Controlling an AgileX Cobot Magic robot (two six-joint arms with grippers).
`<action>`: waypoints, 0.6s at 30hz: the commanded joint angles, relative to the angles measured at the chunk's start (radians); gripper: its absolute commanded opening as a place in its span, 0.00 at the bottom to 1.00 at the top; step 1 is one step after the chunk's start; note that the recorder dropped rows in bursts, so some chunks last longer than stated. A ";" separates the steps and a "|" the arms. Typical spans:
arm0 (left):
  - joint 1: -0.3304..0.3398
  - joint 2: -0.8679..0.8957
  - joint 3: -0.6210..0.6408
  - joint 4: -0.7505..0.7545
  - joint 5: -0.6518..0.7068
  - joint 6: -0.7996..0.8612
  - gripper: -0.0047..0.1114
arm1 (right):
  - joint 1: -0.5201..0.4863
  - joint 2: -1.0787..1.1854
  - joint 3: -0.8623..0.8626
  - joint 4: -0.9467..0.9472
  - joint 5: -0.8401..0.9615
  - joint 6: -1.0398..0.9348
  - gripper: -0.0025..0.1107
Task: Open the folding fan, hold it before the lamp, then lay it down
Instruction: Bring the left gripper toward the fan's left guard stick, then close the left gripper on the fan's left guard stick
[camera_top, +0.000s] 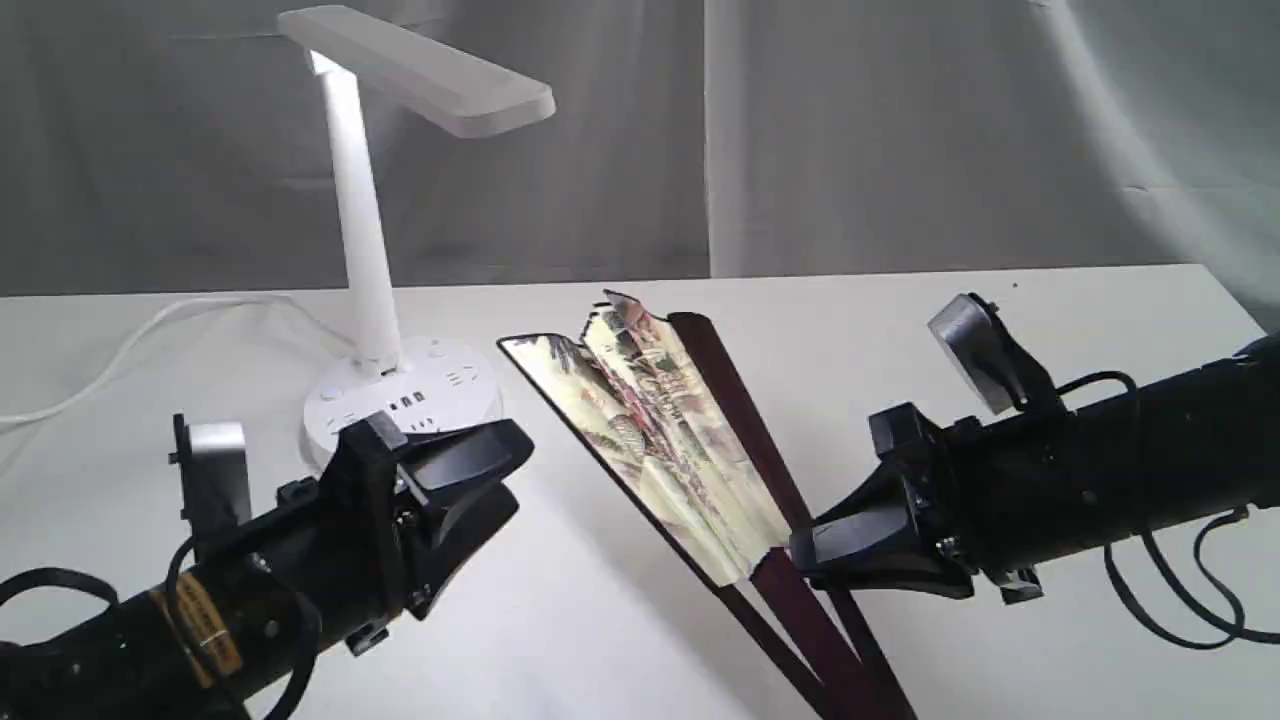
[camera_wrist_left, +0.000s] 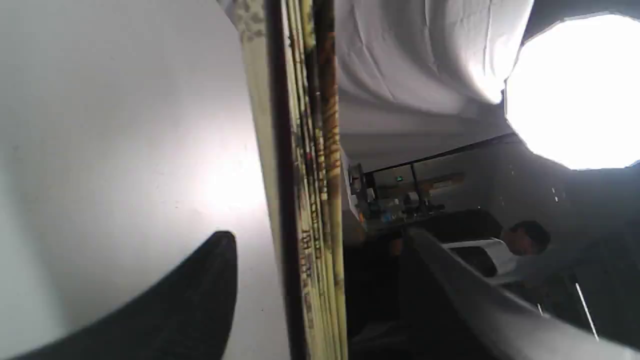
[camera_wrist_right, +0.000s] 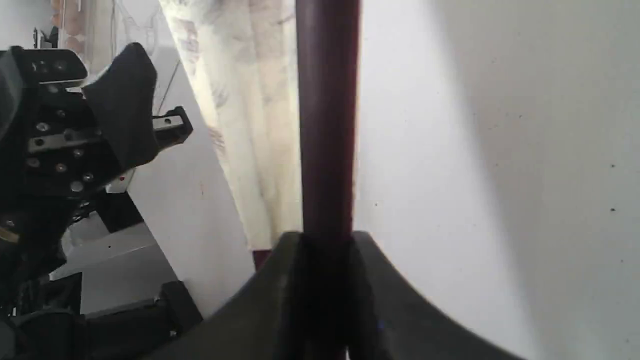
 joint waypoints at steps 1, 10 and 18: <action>-0.005 0.025 -0.053 0.015 0.000 -0.029 0.47 | 0.001 -0.010 0.004 0.013 -0.010 -0.011 0.02; -0.005 0.039 -0.178 0.064 0.148 -0.114 0.47 | 0.001 -0.010 0.004 0.006 -0.029 -0.011 0.02; -0.005 0.039 -0.227 0.106 0.327 -0.169 0.47 | 0.001 -0.010 0.004 0.006 -0.033 -0.011 0.02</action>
